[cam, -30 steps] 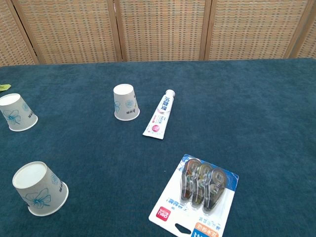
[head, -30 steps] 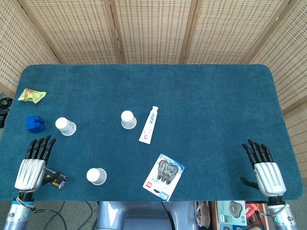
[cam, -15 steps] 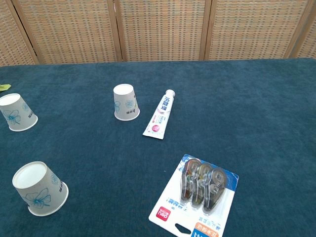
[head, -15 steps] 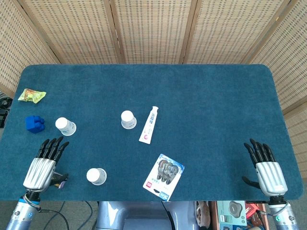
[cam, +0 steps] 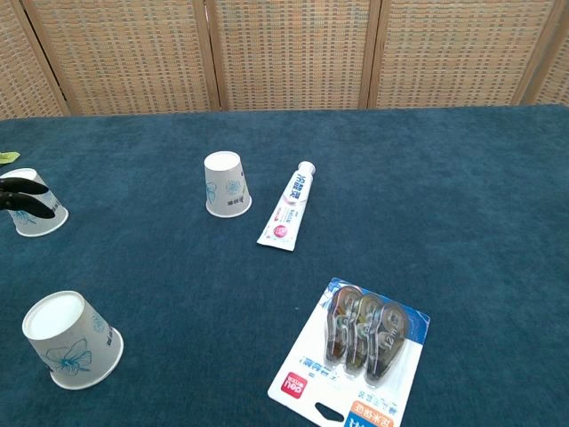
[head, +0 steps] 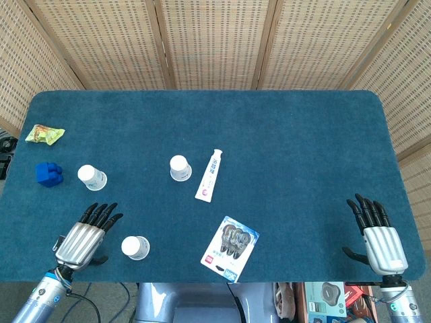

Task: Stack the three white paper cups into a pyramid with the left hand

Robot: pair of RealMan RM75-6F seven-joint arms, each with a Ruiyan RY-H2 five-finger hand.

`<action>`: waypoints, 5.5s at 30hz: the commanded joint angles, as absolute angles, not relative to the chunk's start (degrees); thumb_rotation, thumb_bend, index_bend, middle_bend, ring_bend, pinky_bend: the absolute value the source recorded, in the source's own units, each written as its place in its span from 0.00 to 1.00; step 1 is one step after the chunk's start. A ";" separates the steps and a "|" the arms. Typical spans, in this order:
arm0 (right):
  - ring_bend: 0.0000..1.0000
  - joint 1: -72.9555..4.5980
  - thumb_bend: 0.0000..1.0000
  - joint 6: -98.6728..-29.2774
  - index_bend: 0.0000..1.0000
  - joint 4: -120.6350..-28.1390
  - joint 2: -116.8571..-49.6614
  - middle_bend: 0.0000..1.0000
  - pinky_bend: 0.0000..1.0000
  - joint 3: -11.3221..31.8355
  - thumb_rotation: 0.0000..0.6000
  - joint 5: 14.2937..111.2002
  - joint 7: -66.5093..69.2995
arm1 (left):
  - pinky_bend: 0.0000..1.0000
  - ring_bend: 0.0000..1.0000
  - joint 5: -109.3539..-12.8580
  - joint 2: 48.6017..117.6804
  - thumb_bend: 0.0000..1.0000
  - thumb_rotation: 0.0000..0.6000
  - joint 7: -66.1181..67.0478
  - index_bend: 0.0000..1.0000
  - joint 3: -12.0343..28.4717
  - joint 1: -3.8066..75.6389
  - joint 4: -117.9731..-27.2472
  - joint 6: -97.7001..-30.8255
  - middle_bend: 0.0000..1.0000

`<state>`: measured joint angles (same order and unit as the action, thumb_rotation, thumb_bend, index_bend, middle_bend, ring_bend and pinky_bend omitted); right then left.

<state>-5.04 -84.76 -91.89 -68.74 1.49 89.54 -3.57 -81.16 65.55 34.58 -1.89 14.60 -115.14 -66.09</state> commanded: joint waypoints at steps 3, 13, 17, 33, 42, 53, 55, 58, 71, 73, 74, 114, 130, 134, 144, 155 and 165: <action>0.00 -4.99 0.00 -84.84 0.00 -91.88 -68.64 0.00 0.00 1.57 1.00 89.49 -3.37 | 0.00 0.00 -75.99 66.73 0.16 1.00 38.58 0.16 -1.21 17.48 -116.71 -62.69 0.00; 0.00 -4.95 0.00 -84.71 0.00 -91.74 -68.26 0.00 0.00 1.91 1.00 88.79 -2.28 | 0.00 0.00 -68.52 72.70 0.16 1.00 43.23 0.18 0.06 22.09 -114.75 -59.70 0.00; 0.00 -4.93 0.00 -84.76 0.00 -91.68 -68.22 0.00 0.00 1.88 1.00 88.90 -2.10 | 0.00 0.00 -67.72 74.37 0.16 1.00 43.68 0.24 0.05 22.82 -113.81 -60.40 0.00; 0.00 -4.83 0.00 -84.92 0.00 -91.65 -68.15 0.00 0.00 2.03 1.00 88.81 -1.83 | 0.00 0.00 -66.29 75.31 0.16 1.00 43.29 0.45 -1.64 24.37 -112.60 -62.37 0.00; 0.00 -4.79 0.00 -85.02 0.00 -91.66 -68.10 0.00 0.00 2.09 1.00 88.81 -1.66 | 0.00 0.00 -66.39 74.42 0.16 1.00 42.87 0.47 -1.26 25.01 -113.47 -63.93 0.00; 0.00 -4.77 0.00 -84.92 0.00 -91.98 -67.94 0.00 0.00 1.93 1.00 89.00 -1.90 | 0.00 0.00 -57.81 69.33 0.16 1.00 40.50 0.47 5.61 29.24 -113.99 -63.70 0.00; 0.00 -4.71 0.00 -85.08 0.00 -92.09 -67.89 0.00 0.00 1.93 1.00 89.06 -1.93 | 0.00 0.00 -55.37 69.16 0.16 1.00 39.88 0.47 6.72 30.34 -112.54 -62.82 0.00; 0.00 -4.67 0.00 -85.13 0.00 -92.16 -67.86 0.00 0.00 1.93 1.00 89.08 -1.97 | 0.00 0.00 -51.19 69.24 0.16 1.00 39.64 0.47 8.06 32.31 -109.76 -61.28 0.00; 0.00 -4.90 0.00 -84.33 0.00 -92.44 -67.91 0.00 0.00 1.60 1.00 89.18 -2.48 | 0.00 0.00 -36.58 72.81 0.16 1.00 40.05 0.47 11.42 40.26 -98.37 -57.36 0.00; 0.00 -4.88 0.00 -84.39 0.00 -92.46 -67.78 0.00 0.00 1.71 1.00 89.05 -2.11 | 0.00 0.00 -33.58 74.17 0.16 1.00 40.33 0.47 11.73 41.80 -95.58 -56.29 0.00; 0.00 -4.88 0.00 -84.38 0.00 -92.42 -67.71 0.00 0.00 1.77 1.00 88.97 -1.89 | 0.00 0.00 -32.32 74.77 0.16 1.00 40.64 0.47 11.76 42.47 -94.35 -55.89 0.00; 0.00 -4.91 0.00 -83.95 0.00 -92.34 -67.47 0.00 0.00 2.10 1.00 87.95 -1.41 | 0.00 0.00 -24.09 79.36 0.16 1.00 38.44 0.30 9.19 47.75 -83.41 -54.05 0.00; 0.00 -4.85 0.00 -84.09 0.00 -92.25 -67.47 0.00 0.00 2.24 1.00 87.82 -1.25 | 0.00 0.00 -21.34 66.00 0.16 1.00 38.10 0.10 8.42 48.47 -98.21 -48.61 0.00; 0.00 -4.81 0.00 -84.19 0.00 -92.42 -67.54 0.00 0.00 2.08 1.00 88.10 -1.64 | 0.00 0.00 -19.67 58.17 0.16 1.00 36.16 0.09 9.08 49.75 -104.21 -44.80 0.00; 0.00 -4.79 0.00 -84.12 0.00 -92.68 -67.45 0.00 0.00 1.93 1.00 88.26 -1.71 | 0.00 0.00 -28.07 60.64 0.16 1.00 30.85 0.09 10.70 49.94 -104.14 -50.34 0.00; 0.00 -4.97 0.00 -83.42 0.00 -92.19 -66.99 0.00 0.00 2.35 1.00 87.22 0.49 | 0.00 0.00 -27.62 74.08 0.16 1.00 35.87 0.09 11.87 56.59 -95.87 -56.26 0.00; 0.00 -5.50 0.00 -81.84 0.00 -91.22 -66.58 0.00 0.00 2.54 1.00 86.30 3.80 | 0.00 0.00 -20.97 83.19 0.16 1.00 42.28 0.10 13.93 63.78 -88.55 -57.05 0.00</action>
<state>-5.42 -82.06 -91.36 -66.63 2.52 86.46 3.53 -22.67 81.42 40.67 13.34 62.13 -89.99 -57.07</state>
